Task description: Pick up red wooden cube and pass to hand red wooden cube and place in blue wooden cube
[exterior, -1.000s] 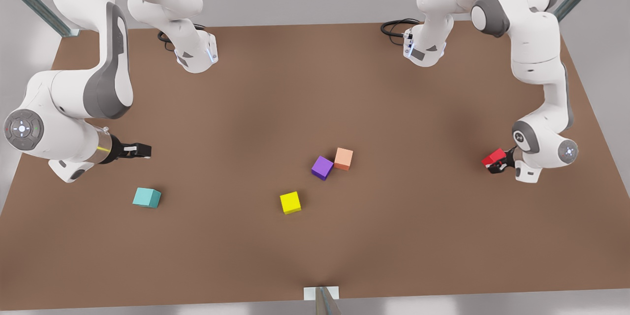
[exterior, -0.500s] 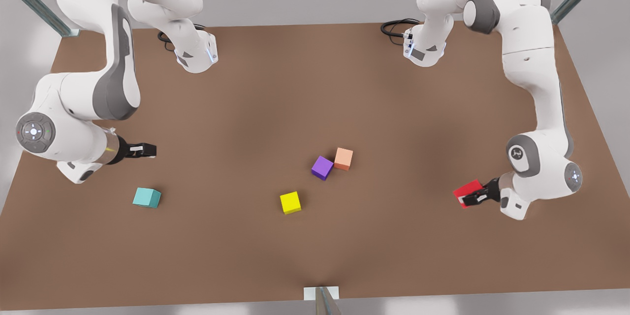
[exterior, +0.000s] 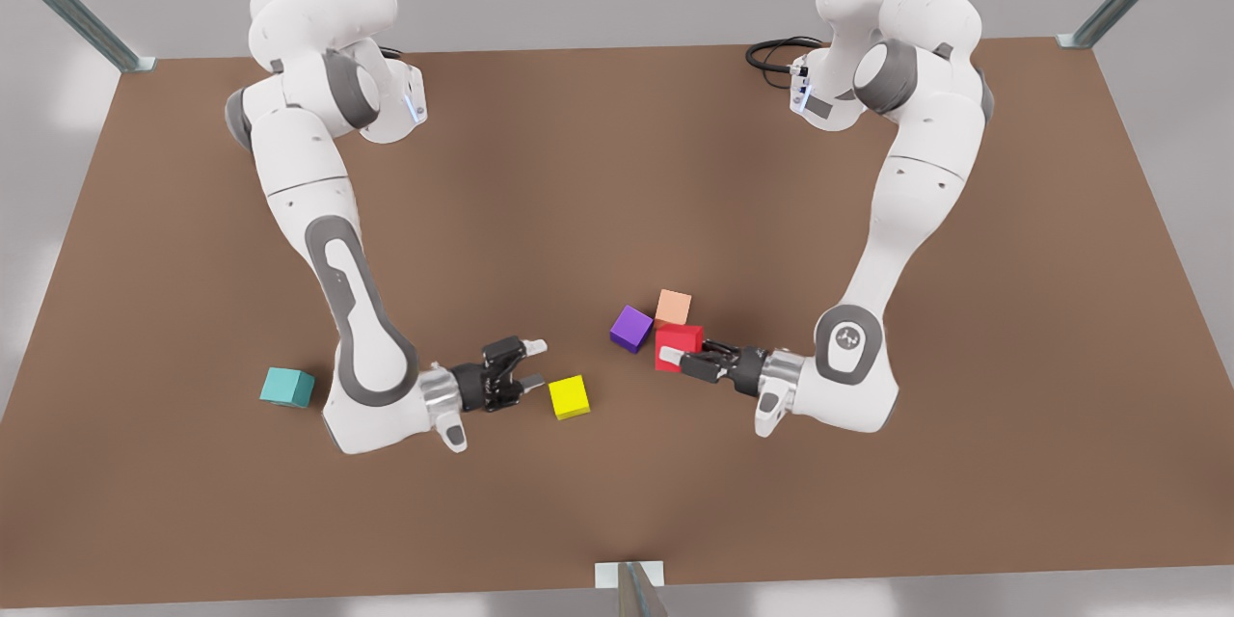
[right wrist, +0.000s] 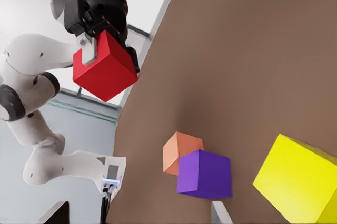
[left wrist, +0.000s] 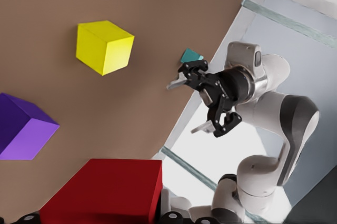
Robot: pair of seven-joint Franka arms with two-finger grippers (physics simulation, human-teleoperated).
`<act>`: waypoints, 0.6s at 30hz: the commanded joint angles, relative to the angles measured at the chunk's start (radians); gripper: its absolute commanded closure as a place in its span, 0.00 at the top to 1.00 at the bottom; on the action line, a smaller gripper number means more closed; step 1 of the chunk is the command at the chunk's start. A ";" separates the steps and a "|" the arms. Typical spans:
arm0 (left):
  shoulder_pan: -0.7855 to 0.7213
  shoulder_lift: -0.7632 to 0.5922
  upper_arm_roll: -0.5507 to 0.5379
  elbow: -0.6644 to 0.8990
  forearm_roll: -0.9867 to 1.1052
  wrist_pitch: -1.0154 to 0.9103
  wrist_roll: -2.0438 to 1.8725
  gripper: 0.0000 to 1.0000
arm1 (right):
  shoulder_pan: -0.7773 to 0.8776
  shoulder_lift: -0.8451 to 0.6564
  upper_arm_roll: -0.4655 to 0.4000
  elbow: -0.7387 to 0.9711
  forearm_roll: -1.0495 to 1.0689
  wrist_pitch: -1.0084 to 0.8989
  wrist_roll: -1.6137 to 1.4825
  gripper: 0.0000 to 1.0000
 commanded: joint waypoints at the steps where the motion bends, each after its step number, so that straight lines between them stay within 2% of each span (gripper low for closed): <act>1: -0.003 0.001 -0.002 -0.005 -0.060 0.006 0.234 0.55 | 0.007 0.006 0.009 -0.003 0.099 0.140 -1.085 1.00; 10: -0.032 0.036 -0.031 -0.006 -0.104 0.152 0.395 0.55 | 0.041 0.002 0.060 -0.017 0.144 0.149 -1.000 1.00; 13: -0.032 0.050 -0.052 -0.006 -0.118 0.204 0.426 0.55 | 0.045 -0.012 0.063 -0.071 0.158 0.154 -0.998 1.00; 18: -0.045 0.048 -0.066 -0.006 -0.126 0.243 0.426 0.55 | 0.061 -0.012 0.063 -0.074 0.277 0.232 -0.852 1.00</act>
